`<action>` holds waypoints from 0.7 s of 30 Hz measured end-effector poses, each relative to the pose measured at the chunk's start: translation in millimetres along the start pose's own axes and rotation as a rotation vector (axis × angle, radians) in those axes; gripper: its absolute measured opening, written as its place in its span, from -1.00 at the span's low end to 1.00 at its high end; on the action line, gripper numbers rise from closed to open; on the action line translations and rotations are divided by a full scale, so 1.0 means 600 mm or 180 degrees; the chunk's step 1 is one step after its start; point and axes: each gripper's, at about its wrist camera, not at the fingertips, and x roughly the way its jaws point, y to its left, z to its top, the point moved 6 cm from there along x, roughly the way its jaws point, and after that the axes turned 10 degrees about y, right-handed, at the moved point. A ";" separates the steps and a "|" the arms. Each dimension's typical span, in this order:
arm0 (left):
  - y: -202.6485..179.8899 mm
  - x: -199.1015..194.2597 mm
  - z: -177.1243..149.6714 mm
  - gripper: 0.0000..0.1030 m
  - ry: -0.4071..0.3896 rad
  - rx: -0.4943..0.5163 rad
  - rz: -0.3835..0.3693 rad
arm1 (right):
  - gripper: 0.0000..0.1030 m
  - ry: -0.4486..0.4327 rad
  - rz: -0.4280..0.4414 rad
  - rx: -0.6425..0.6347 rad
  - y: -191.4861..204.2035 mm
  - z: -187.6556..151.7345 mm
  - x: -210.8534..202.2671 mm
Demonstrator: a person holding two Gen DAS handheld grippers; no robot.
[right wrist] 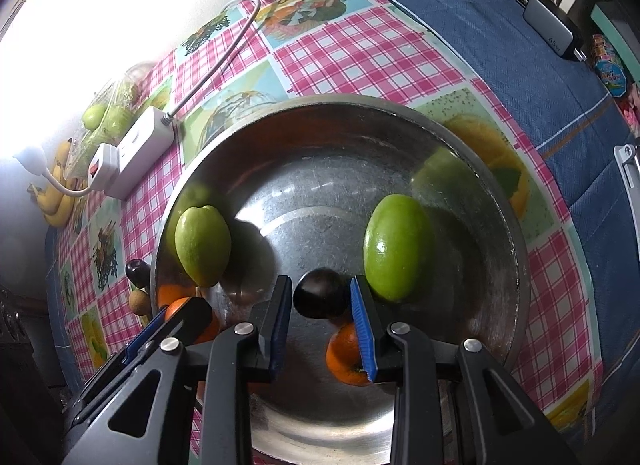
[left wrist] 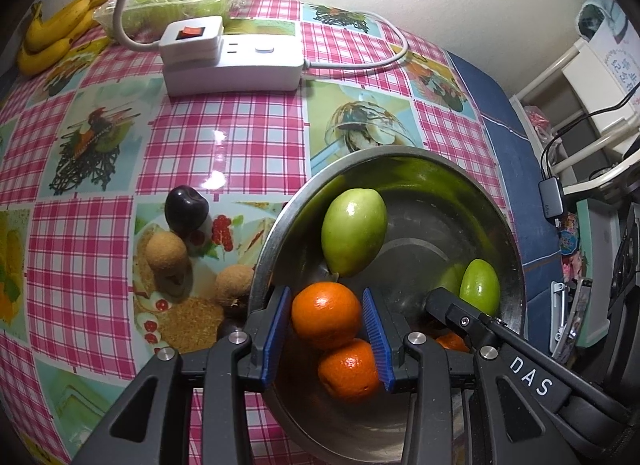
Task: Organize fruits
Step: 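Carry the tangerine with the left tool while the right tool carries the plum into the bowl, then open both tools to release the tangerine and plum inside the steel bowl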
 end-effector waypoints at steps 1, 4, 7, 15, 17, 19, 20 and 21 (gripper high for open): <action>0.002 -0.001 0.000 -0.18 0.0004 -0.0015 -0.0023 | -0.40 -0.0004 0.0001 -0.0013 0.002 0.001 -0.001; 0.003 -0.009 0.002 -0.15 0.0001 -0.0052 -0.0082 | -0.39 -0.0040 0.0013 -0.0041 0.007 0.004 -0.007; 0.001 -0.026 0.004 -0.13 -0.0068 -0.0044 -0.0122 | -0.39 -0.0125 0.0042 -0.0082 0.015 0.006 -0.024; 0.015 -0.065 0.010 -0.11 -0.0186 -0.0097 -0.0083 | -0.40 -0.0358 0.0047 -0.0259 0.038 0.003 -0.067; 0.025 -0.071 0.012 -0.11 -0.0207 -0.0143 -0.0049 | -0.40 -0.0371 0.0037 -0.0279 0.039 0.000 -0.070; 0.035 -0.075 0.014 -0.11 -0.0224 -0.0186 -0.0025 | -0.40 -0.0359 0.0026 -0.0283 0.039 -0.001 -0.069; 0.040 -0.077 0.015 -0.11 -0.0229 -0.0210 -0.0009 | -0.40 -0.0348 0.0021 -0.0282 0.039 -0.001 -0.066; 0.045 -0.080 0.015 -0.11 -0.0233 -0.0232 0.0006 | -0.40 -0.0337 0.0015 -0.0281 0.039 -0.001 -0.064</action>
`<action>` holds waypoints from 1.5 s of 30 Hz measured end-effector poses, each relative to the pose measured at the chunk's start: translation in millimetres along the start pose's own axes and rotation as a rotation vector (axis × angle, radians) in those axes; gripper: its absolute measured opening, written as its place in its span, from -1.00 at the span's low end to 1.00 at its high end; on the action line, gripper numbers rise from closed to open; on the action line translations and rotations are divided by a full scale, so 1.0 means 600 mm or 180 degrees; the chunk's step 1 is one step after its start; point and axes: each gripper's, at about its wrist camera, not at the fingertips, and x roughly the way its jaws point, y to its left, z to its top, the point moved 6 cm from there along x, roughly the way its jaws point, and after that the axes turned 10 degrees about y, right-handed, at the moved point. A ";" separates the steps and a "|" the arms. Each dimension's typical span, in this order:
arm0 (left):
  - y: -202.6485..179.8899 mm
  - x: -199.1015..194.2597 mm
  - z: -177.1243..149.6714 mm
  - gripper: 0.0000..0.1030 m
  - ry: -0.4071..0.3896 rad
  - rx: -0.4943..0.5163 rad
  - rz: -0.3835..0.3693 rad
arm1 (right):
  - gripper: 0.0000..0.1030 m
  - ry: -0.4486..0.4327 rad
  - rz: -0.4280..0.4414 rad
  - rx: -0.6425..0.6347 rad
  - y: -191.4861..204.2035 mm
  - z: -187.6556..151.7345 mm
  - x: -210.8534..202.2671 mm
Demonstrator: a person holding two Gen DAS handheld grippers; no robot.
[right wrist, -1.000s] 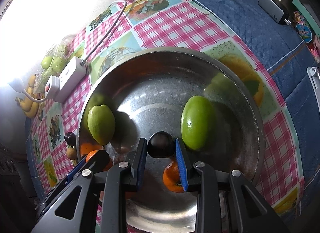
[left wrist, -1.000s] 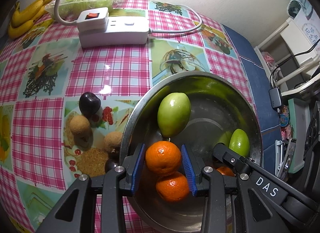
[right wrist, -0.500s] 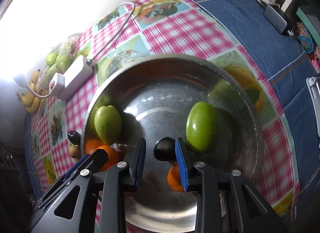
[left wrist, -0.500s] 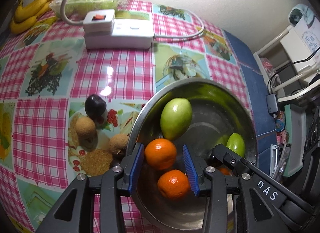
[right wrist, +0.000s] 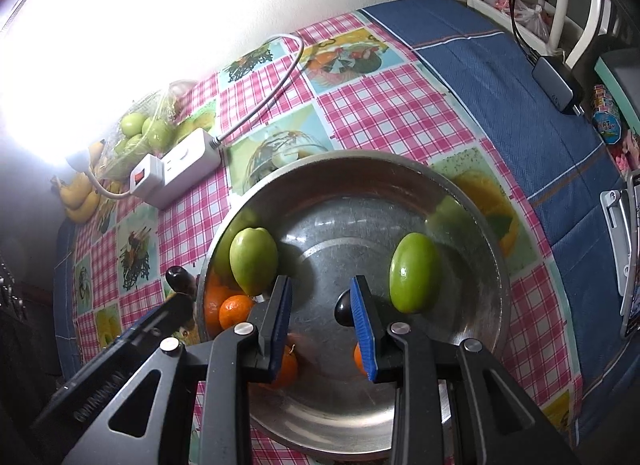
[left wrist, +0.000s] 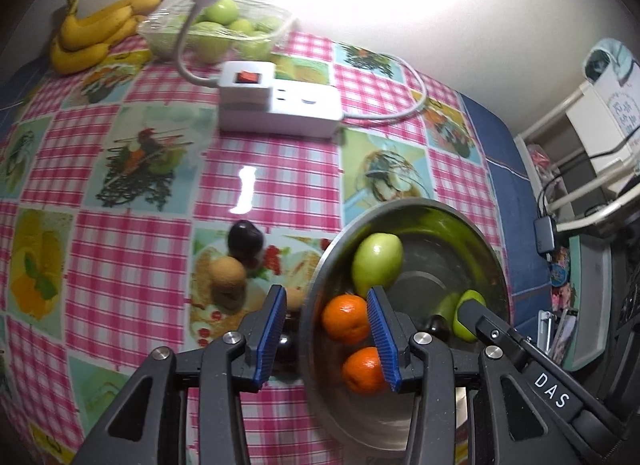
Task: Organize fruits
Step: 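Open both tools to release the tangerine and plum inside the steel bowl, then withdraw both tools from the bowl toward the remaining plums and brown fruits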
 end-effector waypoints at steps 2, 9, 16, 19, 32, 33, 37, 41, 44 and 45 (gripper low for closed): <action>0.010 -0.005 0.001 -0.11 -0.0010 -0.0048 0.0052 | -0.40 0.0010 -0.0010 -0.0002 -0.001 -0.001 0.002; 0.043 -0.001 0.005 0.14 -0.0020 -0.0163 0.0386 | -0.26 0.0057 -0.0088 -0.0016 -0.002 -0.004 0.012; 0.063 0.007 0.003 0.35 0.0017 -0.0254 0.0549 | 0.09 0.0059 -0.0219 -0.0087 0.000 -0.006 0.017; 0.067 0.007 0.003 0.47 -0.0005 -0.0259 0.0601 | 0.21 0.0055 -0.0251 -0.0127 0.002 -0.005 0.019; 0.088 0.010 0.000 0.82 -0.0005 -0.0375 0.0773 | 0.66 0.0117 -0.0388 -0.0262 0.009 -0.011 0.036; 0.089 0.010 0.000 0.87 -0.0009 -0.0372 0.0782 | 0.68 0.0114 -0.0391 -0.0268 0.009 -0.012 0.037; 0.088 0.009 0.000 0.94 -0.0026 -0.0343 0.0802 | 0.69 0.0111 -0.0393 -0.0290 0.011 -0.012 0.036; 0.089 0.007 -0.001 1.00 -0.0040 -0.0340 0.0840 | 0.85 0.0104 -0.0417 -0.0323 0.013 -0.012 0.037; 0.094 0.005 -0.002 1.00 -0.0043 -0.0376 0.0846 | 0.85 0.0088 -0.0424 -0.0338 0.013 -0.012 0.035; 0.095 0.004 -0.002 1.00 -0.0046 -0.0389 0.0849 | 0.86 0.0083 -0.0427 -0.0342 0.013 -0.012 0.035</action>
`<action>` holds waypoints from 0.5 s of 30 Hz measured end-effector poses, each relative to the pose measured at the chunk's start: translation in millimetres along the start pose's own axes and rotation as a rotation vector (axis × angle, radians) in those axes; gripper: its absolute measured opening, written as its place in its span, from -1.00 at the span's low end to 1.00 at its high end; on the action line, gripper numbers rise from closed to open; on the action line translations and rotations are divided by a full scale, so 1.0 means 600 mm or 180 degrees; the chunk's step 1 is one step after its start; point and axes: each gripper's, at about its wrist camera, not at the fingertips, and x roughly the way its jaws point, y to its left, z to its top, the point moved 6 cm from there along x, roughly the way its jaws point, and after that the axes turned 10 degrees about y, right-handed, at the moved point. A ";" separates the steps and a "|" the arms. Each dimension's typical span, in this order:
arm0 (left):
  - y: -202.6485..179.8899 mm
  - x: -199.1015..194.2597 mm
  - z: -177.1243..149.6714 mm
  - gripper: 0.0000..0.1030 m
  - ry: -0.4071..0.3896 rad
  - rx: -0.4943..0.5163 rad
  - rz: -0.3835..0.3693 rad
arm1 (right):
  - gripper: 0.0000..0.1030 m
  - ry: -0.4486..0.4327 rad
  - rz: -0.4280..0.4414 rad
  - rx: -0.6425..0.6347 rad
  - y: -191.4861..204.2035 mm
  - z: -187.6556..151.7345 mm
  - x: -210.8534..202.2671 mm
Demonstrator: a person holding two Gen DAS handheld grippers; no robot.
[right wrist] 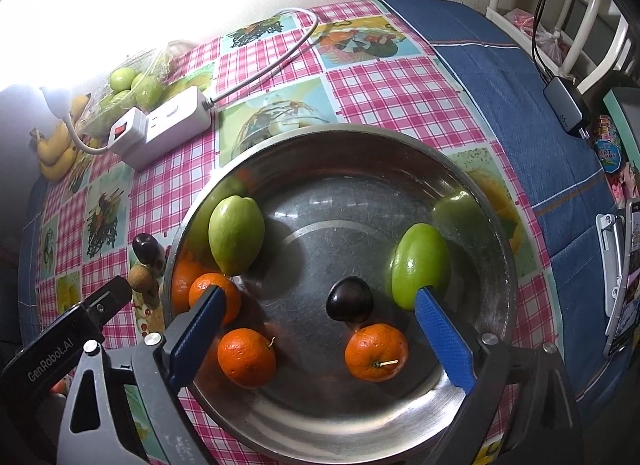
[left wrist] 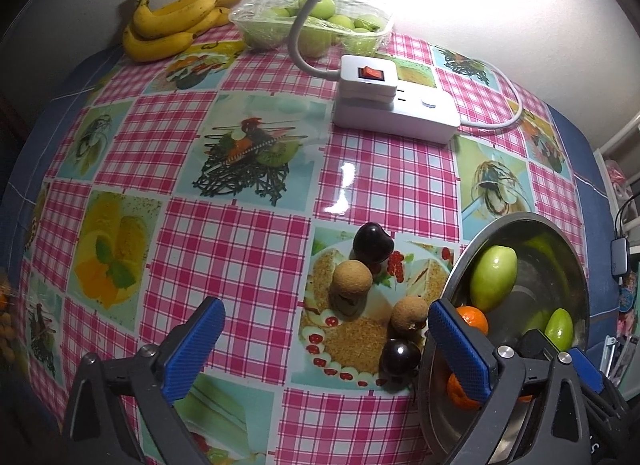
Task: Organize fruits
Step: 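Withdraw both tools from the bowl toward the remaining plums and brown fruits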
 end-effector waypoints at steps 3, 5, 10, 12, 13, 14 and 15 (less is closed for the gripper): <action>0.007 -0.004 0.000 1.00 -0.0017 -0.0026 0.0018 | 0.87 -0.0028 -0.0034 -0.0011 0.001 0.000 -0.002; 0.011 -0.006 0.000 1.00 -0.0027 -0.0043 0.0021 | 0.93 -0.0044 -0.0054 -0.0024 0.003 -0.001 -0.004; 0.022 -0.007 0.000 1.00 -0.0020 -0.0099 0.0027 | 1.00 -0.0037 -0.0032 -0.0010 0.005 -0.003 -0.004; 0.028 -0.007 0.001 1.00 -0.0022 -0.0125 0.0027 | 1.00 -0.0040 -0.0042 -0.0048 0.010 -0.003 -0.004; 0.032 -0.007 0.003 1.00 -0.0028 -0.0140 0.0030 | 1.00 -0.0040 -0.0050 -0.0065 0.013 -0.003 -0.003; 0.034 -0.007 0.003 1.00 -0.0026 -0.0149 0.0029 | 1.00 -0.0038 -0.0058 -0.0088 0.016 -0.004 -0.003; 0.038 -0.006 0.004 1.00 -0.0018 -0.0163 0.0027 | 1.00 -0.0034 -0.0059 -0.0120 0.021 -0.005 -0.002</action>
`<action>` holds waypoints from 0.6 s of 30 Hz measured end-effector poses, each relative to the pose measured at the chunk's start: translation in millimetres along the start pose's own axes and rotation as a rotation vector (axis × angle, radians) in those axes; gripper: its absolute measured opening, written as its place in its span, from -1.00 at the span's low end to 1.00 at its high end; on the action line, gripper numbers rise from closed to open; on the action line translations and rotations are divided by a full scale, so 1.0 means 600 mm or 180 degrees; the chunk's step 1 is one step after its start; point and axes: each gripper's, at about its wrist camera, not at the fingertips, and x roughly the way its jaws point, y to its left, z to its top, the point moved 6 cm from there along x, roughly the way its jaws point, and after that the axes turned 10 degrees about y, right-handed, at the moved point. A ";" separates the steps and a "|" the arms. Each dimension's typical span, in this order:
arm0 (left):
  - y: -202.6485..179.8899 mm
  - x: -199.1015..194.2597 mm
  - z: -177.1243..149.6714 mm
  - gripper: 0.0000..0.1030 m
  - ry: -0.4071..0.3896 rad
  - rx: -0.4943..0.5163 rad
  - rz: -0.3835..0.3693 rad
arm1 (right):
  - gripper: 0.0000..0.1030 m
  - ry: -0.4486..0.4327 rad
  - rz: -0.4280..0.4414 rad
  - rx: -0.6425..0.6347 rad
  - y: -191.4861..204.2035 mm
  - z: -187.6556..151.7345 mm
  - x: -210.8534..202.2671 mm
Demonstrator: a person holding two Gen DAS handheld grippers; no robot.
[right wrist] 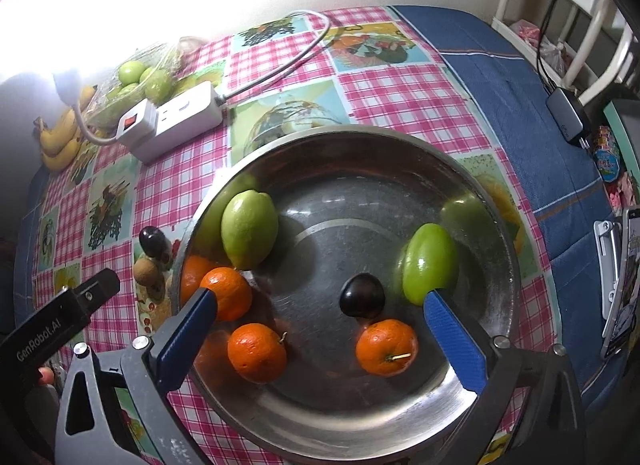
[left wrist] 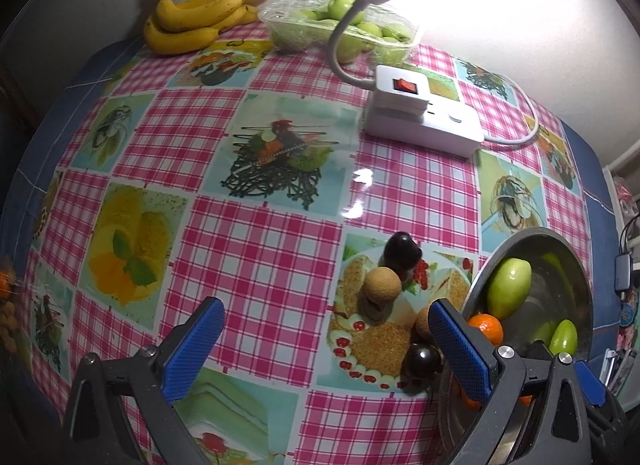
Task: Organize fruits
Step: 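Withdraw both tools from the bowl toward the remaining plums and brown fruits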
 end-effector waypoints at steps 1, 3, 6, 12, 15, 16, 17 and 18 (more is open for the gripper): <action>0.002 0.001 0.001 1.00 0.0006 -0.0008 0.0000 | 1.00 0.0001 0.0003 -0.0025 0.004 0.000 0.000; 0.005 0.005 0.004 1.00 0.0010 0.0013 0.0016 | 1.00 -0.0001 0.0000 -0.0058 0.010 -0.002 0.001; 0.009 0.016 0.010 1.00 0.0045 0.0029 0.0033 | 1.00 0.0009 -0.0017 -0.0085 0.017 -0.004 0.001; 0.038 0.029 0.019 0.99 0.0128 -0.0210 -0.0125 | 1.00 -0.0087 0.0244 -0.0164 0.058 0.012 -0.009; 0.060 0.025 0.027 0.99 0.0063 -0.0350 -0.0130 | 1.00 -0.0146 0.0447 -0.0178 0.086 0.026 -0.016; 0.067 0.023 0.031 0.99 0.0026 -0.0394 -0.0118 | 1.00 -0.0153 0.0494 -0.0202 0.099 0.031 -0.016; 0.073 0.023 0.033 0.99 0.0012 -0.0419 -0.0118 | 0.99 -0.0146 0.0511 -0.0220 0.107 0.032 -0.015; 0.081 0.024 0.035 0.99 0.0004 -0.0469 -0.0116 | 0.99 -0.0131 0.0534 -0.0252 0.119 0.034 -0.013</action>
